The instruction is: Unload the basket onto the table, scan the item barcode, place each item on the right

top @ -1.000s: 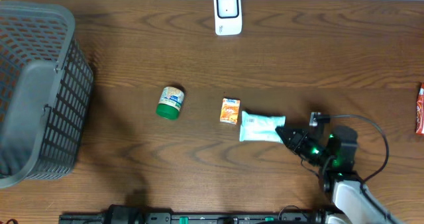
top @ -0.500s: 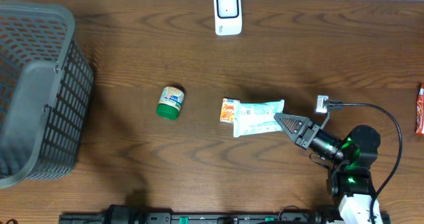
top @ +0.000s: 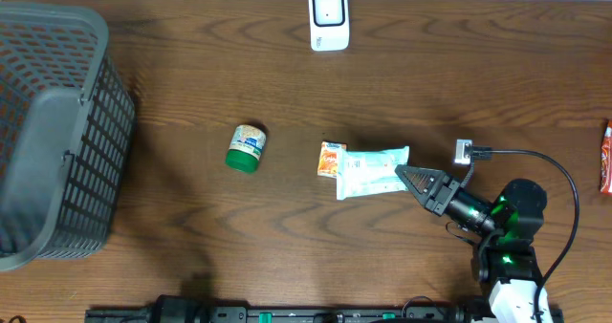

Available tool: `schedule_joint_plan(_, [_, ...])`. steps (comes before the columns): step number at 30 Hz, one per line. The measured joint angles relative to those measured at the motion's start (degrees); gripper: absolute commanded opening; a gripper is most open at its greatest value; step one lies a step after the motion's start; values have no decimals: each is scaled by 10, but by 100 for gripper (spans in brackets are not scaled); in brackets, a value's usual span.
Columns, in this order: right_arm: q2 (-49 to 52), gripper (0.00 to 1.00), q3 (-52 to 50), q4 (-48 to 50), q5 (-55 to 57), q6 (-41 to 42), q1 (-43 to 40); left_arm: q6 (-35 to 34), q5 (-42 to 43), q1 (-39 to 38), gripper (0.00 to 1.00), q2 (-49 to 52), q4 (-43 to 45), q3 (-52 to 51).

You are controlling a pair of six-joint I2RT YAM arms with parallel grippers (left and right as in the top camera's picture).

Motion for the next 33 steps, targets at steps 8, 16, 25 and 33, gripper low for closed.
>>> schedule_joint_plan(8, [43,1,3,-42,197,-120,0,0,0,0,91,0,0,0])
schedule_joint_plan(16, [148,2,132,-65,309,-194,0,0,0,0,90,0,0,0])
schedule_joint_plan(25, [225,1,393,-245,361,-342,59,0,0,0,90,0,0,-2])
schedule_joint_plan(33, [320,1,530,-247,486,-461,158,0,0,0,91,0,0,-3])
